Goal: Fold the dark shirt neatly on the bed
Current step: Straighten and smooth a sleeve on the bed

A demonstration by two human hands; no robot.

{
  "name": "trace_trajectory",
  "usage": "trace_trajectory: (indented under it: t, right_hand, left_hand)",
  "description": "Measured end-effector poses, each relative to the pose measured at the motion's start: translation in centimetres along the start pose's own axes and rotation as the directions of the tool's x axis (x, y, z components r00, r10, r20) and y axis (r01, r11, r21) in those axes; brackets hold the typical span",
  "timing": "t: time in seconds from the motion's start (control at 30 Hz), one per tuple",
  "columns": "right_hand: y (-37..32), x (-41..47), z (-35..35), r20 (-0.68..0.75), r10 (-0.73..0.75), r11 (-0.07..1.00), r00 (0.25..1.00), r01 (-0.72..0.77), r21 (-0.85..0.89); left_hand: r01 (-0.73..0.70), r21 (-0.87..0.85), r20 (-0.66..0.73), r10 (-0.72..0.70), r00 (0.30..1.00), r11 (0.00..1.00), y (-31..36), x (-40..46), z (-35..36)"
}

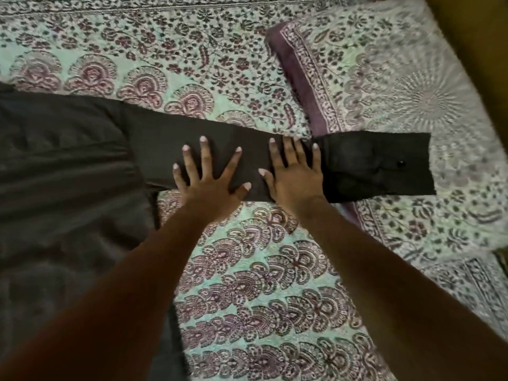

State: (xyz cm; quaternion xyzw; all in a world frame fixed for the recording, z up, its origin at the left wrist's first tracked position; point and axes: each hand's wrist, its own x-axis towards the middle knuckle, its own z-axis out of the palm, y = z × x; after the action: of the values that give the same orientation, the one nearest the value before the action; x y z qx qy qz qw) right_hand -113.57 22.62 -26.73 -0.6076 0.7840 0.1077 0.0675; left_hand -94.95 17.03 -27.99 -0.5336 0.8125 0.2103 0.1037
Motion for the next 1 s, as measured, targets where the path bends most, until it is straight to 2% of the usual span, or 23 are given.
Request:
trace_trajectory:
  t: [0.17, 0.3, 0.37, 0.43, 0.47, 0.53, 0.6, 0.73, 0.9, 1.0]
  right_hand:
    - [3.6, -0.8, -2.7, 0.163, 0.009, 0.97, 0.987, 0.032, -0.242]
    - [7.2, -2.7, -4.5, 0.186, -0.007, 0.915, 0.983, 0.081, -0.394]
    - [9.2, -3.8, -4.9, 0.099, -0.034, 0.938, 0.995, 0.066, -0.341]
    - [11.0, -5.2, -5.1, -0.086, -0.047, 0.971, 0.995, 0.025, -0.238]
    - [11.7, -5.9, -5.0, -0.17, -0.031, 0.978, 0.985, -0.004, -0.206]
    - [12.2, -6.4, -5.0, -0.248, 0.022, 0.982, 0.968, -0.068, -0.178]
    - [11.5, -6.5, -5.0, -0.253, 0.06, 0.981, 0.966, -0.103, -0.162]
    - [11.3, -6.8, -4.7, -0.252, 0.027, 0.985, 0.967, -0.068, -0.157]
    - [12.8, -7.3, -5.5, -0.259, 0.167, 0.98, 0.951, -0.19, -0.065]
    - [10.9, -7.5, -6.1, -0.265, 0.185, 0.98, 0.946, -0.199, -0.026]
  left_hand:
    - [0.042, 0.005, 0.105, -0.042, 0.994, 0.999, -0.1, 0.6, -0.8]
    - [0.075, 0.004, 0.173, -0.074, 0.982, 0.997, 0.3, 0.7, -1.3]
    - [0.082, -0.002, 0.178, -0.08, 0.981, 0.997, 0.3, 0.5, -1.4]
    - [0.083, -0.001, 0.169, -0.082, 0.982, 0.997, 0.3, 0.5, -1.2]
    - [0.084, 0.004, 0.167, -0.083, 0.983, 0.997, 0.3, 0.6, -1.1]
    - [0.09, 0.011, 0.172, -0.09, 0.981, 0.996, 0.2, 0.6, -1.1]
    - [0.09, 0.006, 0.179, -0.089, 0.98, 0.996, 0.2, 0.6, -1.3]
    - [0.094, -0.02, 0.164, -0.089, 0.982, 0.995, 0.3, 0.4, -1.4]
    - [0.083, -0.055, 0.183, -0.072, 0.98, 0.995, 0.3, 0.2, -1.6]
    - [0.038, -0.137, 0.094, -0.025, 0.995, 0.99, -0.4, -0.1, -1.7]
